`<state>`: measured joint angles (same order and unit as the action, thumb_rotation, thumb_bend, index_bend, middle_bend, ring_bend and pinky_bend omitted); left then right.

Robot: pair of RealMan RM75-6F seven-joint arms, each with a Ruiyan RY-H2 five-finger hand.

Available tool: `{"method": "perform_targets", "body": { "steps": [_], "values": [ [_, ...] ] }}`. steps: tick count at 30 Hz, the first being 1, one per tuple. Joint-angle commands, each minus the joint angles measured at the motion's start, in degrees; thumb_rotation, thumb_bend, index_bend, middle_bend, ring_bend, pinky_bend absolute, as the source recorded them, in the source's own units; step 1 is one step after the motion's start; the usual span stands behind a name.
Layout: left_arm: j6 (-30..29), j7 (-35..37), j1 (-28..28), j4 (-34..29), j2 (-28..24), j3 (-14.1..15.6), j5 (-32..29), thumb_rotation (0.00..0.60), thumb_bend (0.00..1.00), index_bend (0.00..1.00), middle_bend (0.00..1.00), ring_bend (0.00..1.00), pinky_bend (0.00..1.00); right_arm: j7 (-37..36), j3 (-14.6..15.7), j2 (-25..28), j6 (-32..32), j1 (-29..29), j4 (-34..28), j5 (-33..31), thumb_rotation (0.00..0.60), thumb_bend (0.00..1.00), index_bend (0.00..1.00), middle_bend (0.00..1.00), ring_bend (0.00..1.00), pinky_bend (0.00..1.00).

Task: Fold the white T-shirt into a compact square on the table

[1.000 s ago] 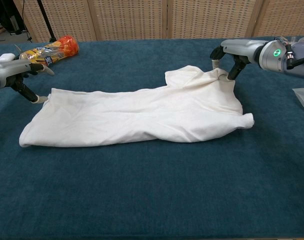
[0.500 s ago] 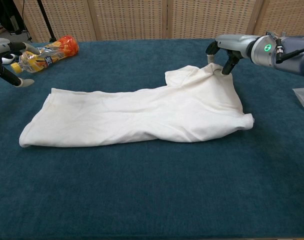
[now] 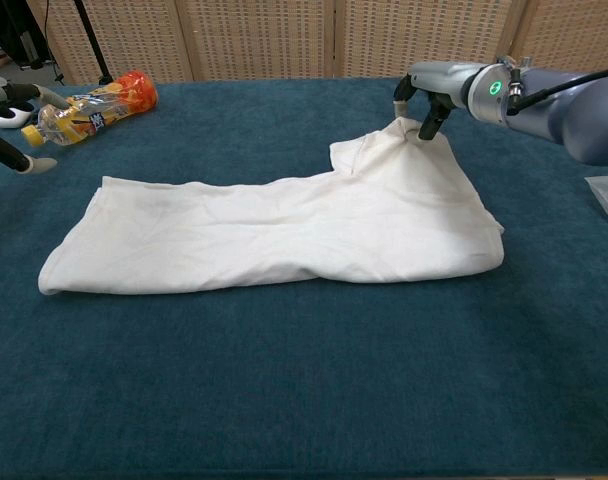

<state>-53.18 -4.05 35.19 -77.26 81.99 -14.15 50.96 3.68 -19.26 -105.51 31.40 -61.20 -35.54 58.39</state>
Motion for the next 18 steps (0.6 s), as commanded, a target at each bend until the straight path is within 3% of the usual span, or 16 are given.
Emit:
{"method": "perform_targets", "body": {
  "steps": [1,12,13,15,17,18],
  "values": [
    [0.04,-0.04,-0.04,-0.18,-0.12,-0.05,-0.03,0.600,0.33,0.00,0.00,0.00,0.00,1.07,-0.96,-1.87,-0.28,-1.57,2.48,-0.98,0.600,0.62,0.61,0.11,0.00,0.00],
    [1.03,0.38,-0.07,0.03,-0.57,-0.53,-0.89,0.600,0.33,0.00,0.00,0.00,0.00,1.72,-2.84,-5.58,-3.22,-5.74,9.20,-2.18,0.600,0.60,0.61,0.08,0.00,0.00],
    [1.20,0.45,-0.04,0.14,-0.59,-0.59,-1.03,0.600,0.33,0.00,0.00,0.00,0.00,1.95,-2.66,-5.93,-4.15,-6.05,9.95,-2.13,0.600,0.57,0.56,0.06,0.00,0.00],
    [1.45,0.57,0.00,0.39,-0.62,-0.69,-1.24,0.600,0.33,0.00,0.00,0.00,0.00,2.60,-2.29,-6.29,-5.47,-6.50,11.05,-1.97,0.600,0.36,0.32,0.02,0.00,0.00],
    [1.72,0.79,0.00,0.73,-0.67,-0.80,-1.45,0.600,0.33,0.00,0.00,0.00,0.00,3.49,-2.36,-6.97,-5.84,-6.92,12.57,-2.29,0.600,0.05,0.04,0.00,0.00,0.00],
    [1.85,0.90,0.00,0.84,-0.70,-0.84,-1.50,0.600,0.33,0.00,0.00,0.00,0.00,3.64,-2.55,-7.29,-5.37,-7.02,13.01,-2.40,0.600,0.00,0.01,0.00,0.00,0.00]
  ]
}}
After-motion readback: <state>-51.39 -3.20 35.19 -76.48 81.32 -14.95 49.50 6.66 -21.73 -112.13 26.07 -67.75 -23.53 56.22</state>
